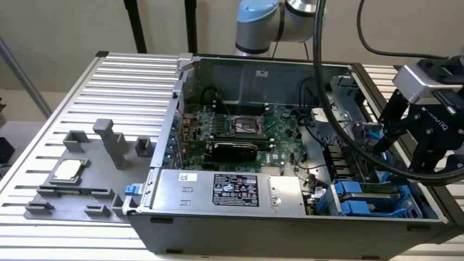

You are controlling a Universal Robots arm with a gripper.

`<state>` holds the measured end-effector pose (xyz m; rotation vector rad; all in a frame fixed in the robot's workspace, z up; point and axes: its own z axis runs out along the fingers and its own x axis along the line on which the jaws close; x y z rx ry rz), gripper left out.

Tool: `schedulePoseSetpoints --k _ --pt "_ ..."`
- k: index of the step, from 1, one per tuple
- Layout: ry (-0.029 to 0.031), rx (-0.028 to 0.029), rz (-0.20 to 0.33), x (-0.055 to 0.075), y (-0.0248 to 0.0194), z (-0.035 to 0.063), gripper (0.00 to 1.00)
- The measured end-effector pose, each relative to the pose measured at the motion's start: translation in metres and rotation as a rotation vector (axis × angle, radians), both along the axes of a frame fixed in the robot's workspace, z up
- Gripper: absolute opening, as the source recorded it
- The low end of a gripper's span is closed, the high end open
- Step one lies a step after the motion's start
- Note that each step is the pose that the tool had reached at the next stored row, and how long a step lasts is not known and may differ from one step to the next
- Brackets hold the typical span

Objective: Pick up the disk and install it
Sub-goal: 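Insert the disk into the insertion slot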

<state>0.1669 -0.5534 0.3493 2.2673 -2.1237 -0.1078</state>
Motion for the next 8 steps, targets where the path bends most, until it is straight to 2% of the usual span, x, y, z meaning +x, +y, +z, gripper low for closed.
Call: schedulePoseSetpoints --k 2,4,8 --pt "0.0000 -0.0001 0.000 -0.004 -0.0026 0.0000 1.00" --pt "0.0000 -0.0001 0.000 -0.007 -0.0079 0.0000 1.00" --pt "0.0000 0.0002 0.000 -0.009 -0.0244 -0.0001 1.00"
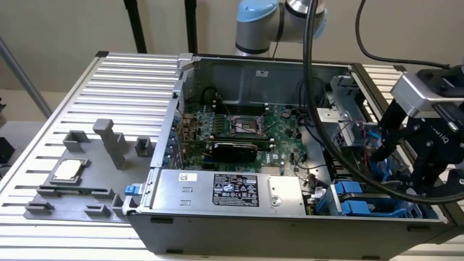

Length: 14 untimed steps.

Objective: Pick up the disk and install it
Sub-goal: 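Insert the disk into the insertion slot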

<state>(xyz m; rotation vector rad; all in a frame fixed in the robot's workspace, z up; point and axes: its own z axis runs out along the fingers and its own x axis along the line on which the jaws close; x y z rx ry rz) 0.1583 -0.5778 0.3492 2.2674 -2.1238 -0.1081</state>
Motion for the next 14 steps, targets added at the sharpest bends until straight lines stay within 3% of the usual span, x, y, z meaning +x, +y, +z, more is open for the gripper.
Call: schedulePoseSetpoints --k 4,7,9,14 --pt "0.0000 0.0014 0.000 0.000 -0.0143 0.0001 1.00" --pt "0.0000 0.0110 0.000 0.003 -0.0193 0.0000 1.00" --pt "0.0000 0.0232 0.000 0.005 -0.0206 0.0001 1.00" --pt "-0.0023 0.0629 0.004 0.008 -0.0215 0.0001 1.00"
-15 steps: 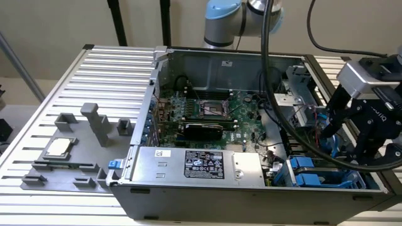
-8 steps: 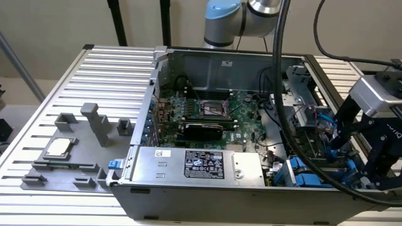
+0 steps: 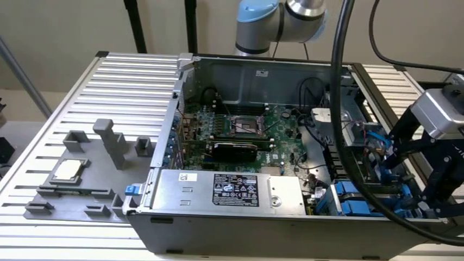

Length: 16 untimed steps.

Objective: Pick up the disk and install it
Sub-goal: 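Insert the disk into the insertion slot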

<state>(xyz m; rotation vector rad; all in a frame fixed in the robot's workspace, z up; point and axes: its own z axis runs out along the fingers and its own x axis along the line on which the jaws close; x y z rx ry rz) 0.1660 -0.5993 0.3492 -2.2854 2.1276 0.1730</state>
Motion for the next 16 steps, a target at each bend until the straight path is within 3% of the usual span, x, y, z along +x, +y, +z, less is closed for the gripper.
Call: schedulePoseSetpoints --k 4,9,13,16 --pt "-0.0069 0.0223 0.010 0.0026 -0.0003 0.0000 1.00" --pt "-0.0200 0.0435 0.025 0.0057 -0.0009 0.0000 1.00" --pt "-0.0446 0.0589 0.040 0.0062 -0.0011 0.0001 1.00" --pt "-0.0628 0.0624 0.052 0.0061 -0.0011 -0.0001 1.00"
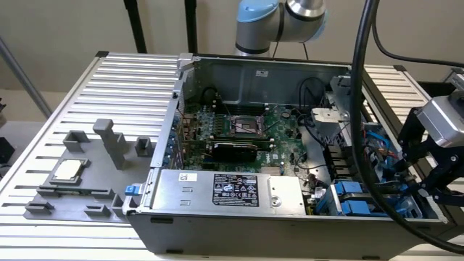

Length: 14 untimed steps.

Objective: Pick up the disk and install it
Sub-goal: 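Insert the disk into the insertion slot, then insert the first disk wire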

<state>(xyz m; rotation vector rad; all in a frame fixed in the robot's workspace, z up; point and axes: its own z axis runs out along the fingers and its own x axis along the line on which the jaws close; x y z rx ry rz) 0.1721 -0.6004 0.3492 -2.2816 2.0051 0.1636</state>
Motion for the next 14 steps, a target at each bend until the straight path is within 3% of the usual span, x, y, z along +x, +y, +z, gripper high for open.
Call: schedulePoseSetpoints --k 2,6,11,14 --pt "-0.0114 0.0003 0.008 0.0000 0.0000 -0.0001 1.00" --pt "-0.0265 0.0003 0.024 0.0000 0.0000 -0.0004 1.00" --pt "-0.0283 0.0003 0.034 0.0000 0.0000 -0.0004 1.00" --pt "-0.0238 0.0003 0.034 0.0000 0.0000 -0.0002 1.00"
